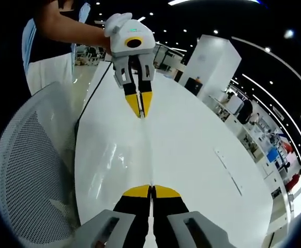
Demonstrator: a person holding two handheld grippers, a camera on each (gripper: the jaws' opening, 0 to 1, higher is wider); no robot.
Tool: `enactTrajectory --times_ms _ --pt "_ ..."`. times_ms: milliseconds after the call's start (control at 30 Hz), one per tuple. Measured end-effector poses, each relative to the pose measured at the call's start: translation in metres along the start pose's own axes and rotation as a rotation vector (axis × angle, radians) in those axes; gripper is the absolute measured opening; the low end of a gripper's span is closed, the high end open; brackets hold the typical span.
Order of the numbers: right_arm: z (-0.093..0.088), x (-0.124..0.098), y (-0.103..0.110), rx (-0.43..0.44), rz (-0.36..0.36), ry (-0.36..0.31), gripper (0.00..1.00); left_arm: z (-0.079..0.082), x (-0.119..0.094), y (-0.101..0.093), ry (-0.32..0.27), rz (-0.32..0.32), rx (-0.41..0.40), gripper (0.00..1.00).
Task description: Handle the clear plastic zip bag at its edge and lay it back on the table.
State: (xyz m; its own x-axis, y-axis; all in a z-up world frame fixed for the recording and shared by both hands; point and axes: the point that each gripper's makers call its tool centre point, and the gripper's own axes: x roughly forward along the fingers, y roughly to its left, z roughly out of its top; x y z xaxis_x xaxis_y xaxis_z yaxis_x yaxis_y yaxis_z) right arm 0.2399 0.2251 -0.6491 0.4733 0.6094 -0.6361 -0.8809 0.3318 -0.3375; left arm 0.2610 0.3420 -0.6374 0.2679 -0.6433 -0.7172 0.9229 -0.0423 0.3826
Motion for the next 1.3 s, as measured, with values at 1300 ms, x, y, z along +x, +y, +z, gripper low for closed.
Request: enactTrajectory --times_ms 1300 --pt "0.038 0.011 -0.009 0.031 0.07 -0.047 0.07 0.012 0.002 -0.002 0.0 -0.027 0.013 0.0"
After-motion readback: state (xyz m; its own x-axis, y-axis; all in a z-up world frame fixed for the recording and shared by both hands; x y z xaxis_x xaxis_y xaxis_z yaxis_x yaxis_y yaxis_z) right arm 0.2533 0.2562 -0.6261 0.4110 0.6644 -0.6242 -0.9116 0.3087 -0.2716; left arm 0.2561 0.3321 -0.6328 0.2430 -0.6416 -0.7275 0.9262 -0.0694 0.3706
